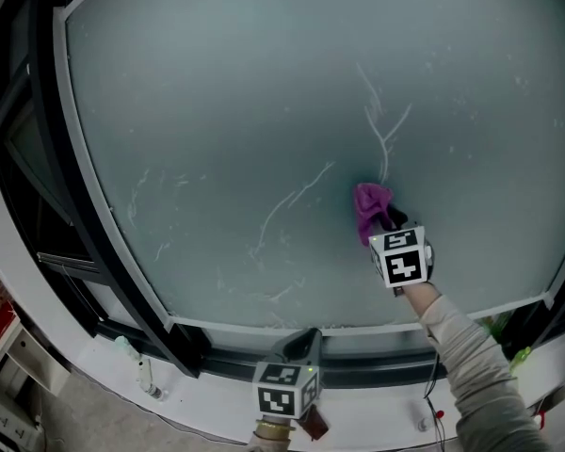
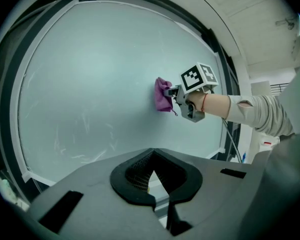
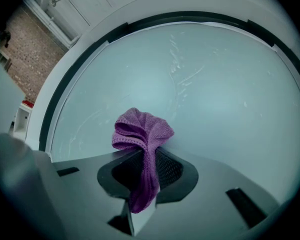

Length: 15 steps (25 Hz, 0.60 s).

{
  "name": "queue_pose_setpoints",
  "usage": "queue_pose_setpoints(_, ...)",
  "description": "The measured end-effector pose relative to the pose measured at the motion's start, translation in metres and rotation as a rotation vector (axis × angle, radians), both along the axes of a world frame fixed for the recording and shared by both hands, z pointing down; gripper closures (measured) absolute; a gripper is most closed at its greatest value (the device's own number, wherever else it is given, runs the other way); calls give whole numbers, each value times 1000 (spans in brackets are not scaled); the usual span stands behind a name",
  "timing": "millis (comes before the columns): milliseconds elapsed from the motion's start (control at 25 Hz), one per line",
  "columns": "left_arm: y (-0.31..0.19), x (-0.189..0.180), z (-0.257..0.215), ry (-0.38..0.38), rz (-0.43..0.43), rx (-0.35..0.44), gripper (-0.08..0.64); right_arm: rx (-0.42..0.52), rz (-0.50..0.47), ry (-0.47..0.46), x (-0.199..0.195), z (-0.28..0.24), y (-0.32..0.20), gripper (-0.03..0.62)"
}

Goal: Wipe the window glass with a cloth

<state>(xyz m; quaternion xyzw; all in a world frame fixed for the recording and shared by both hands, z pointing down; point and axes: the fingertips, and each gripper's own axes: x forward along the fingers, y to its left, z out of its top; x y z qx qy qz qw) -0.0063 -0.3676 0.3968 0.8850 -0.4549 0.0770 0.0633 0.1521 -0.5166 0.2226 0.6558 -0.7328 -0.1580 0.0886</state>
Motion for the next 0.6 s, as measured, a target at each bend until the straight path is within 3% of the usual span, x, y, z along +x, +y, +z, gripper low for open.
queue_pose_setpoints(600,-2,36,0,-6,86,0,555,7,181,-22,106,4,21,534)
